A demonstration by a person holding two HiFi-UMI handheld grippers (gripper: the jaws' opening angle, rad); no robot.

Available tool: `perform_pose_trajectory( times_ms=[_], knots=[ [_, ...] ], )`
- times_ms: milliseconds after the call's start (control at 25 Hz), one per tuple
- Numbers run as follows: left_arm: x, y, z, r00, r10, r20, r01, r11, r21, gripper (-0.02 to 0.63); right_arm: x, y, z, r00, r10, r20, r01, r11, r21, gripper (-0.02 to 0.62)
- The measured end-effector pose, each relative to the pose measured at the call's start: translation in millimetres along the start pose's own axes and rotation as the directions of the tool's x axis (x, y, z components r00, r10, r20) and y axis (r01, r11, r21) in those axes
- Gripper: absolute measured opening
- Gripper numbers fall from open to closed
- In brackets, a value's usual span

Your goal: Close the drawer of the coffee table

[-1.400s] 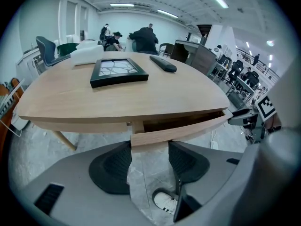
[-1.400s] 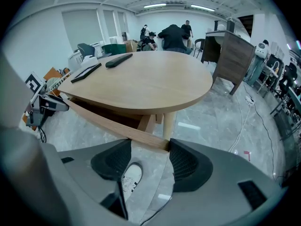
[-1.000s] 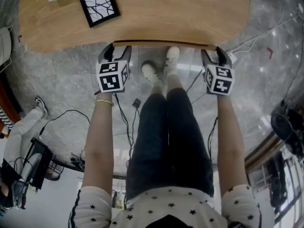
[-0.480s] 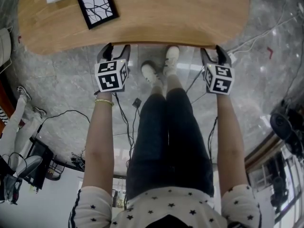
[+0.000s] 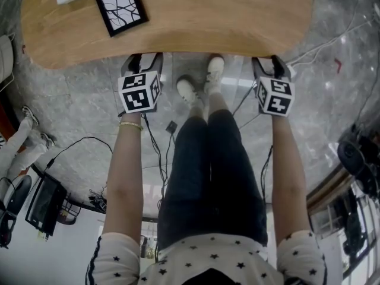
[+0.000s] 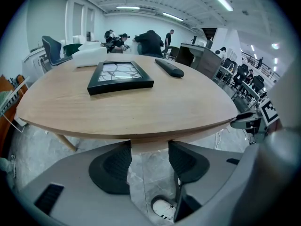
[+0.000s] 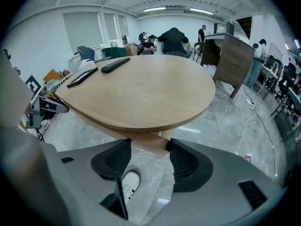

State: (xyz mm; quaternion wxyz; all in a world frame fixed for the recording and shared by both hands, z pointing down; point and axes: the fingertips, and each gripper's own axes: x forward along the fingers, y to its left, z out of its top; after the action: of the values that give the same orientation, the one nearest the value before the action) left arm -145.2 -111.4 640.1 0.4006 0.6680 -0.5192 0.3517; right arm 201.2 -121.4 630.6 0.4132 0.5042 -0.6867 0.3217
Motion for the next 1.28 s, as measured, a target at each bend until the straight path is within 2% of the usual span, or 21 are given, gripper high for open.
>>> perform_pose_trajectory(
  times_ms=[560, 920, 1280],
  knots=[
    [3, 2, 7, 0.999, 0.017, 0.035, -0.017, 1.000, -0.011, 0.256, 4, -2, 7, 0.999, -0.007, 0.038, 0.007, 1.000, 0.002, 0.268],
    [3, 2, 11, 0.994, 0.050, 0.096, -0.044, 0.997, -0.057, 0.255, 4, -4, 12, 0.994, -0.015, 0.109, 0.015, 1.000, 0.005, 0.268],
    [6, 3, 13, 0.989, 0.056, 0.135, -0.048, 0.997, -0.058, 0.255, 6, -2, 13, 0.982, -0.038, 0.185, 0.038, 0.999, 0.003, 0.268]
  ],
)
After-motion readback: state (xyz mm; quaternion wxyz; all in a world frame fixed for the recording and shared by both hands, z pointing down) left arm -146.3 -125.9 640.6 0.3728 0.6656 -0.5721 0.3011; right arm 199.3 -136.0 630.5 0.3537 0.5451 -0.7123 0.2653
